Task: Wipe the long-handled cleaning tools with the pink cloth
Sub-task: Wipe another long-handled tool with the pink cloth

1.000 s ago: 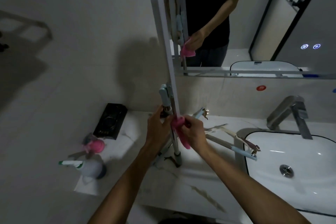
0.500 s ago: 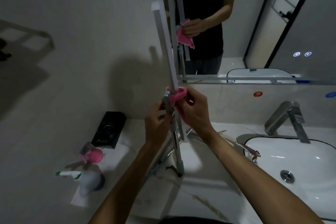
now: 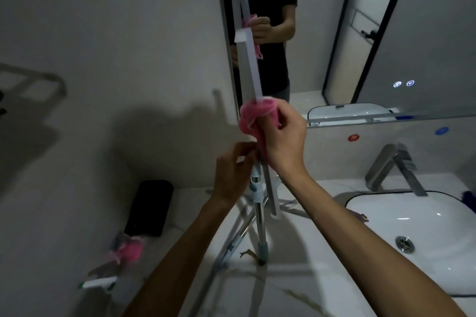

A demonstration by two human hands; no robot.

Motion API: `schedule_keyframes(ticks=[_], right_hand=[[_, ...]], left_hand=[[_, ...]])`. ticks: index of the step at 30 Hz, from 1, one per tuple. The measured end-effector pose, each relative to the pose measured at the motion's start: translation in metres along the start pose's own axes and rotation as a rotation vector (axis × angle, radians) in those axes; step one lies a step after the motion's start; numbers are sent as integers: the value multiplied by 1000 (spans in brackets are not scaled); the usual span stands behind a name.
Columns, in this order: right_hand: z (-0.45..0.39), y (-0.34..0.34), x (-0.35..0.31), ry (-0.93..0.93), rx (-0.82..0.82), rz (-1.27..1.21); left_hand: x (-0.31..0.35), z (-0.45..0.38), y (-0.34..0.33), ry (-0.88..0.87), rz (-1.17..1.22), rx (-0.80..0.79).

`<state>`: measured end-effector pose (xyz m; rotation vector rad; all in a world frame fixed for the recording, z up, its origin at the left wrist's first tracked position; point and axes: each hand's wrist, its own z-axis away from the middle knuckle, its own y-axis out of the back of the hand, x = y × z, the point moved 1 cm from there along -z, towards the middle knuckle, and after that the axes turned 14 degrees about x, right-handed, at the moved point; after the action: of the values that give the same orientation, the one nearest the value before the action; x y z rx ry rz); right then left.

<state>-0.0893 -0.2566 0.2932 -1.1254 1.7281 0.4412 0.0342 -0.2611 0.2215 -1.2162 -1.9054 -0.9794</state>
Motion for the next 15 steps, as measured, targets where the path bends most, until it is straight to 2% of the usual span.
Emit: schedule_keyframes(ticks=[3, 7, 9, 12, 15], right_hand=[[-16, -3, -11, 58, 37, 33], [-13, 10, 8, 72, -90, 130], [-1, 20, 31, 5, -143, 191], [19, 36, 62, -129, -144, 298], [36, 49, 71, -228, -131, 244]], left_hand=[[10, -1, -7, -89, -87, -62], [13, -4, -10, -49, -114, -44], [7, -2, -9, -15, -80, -85], [-5, 18, -12, 34, -150, -198], [-17, 45, -14, 92, -129, -211]])
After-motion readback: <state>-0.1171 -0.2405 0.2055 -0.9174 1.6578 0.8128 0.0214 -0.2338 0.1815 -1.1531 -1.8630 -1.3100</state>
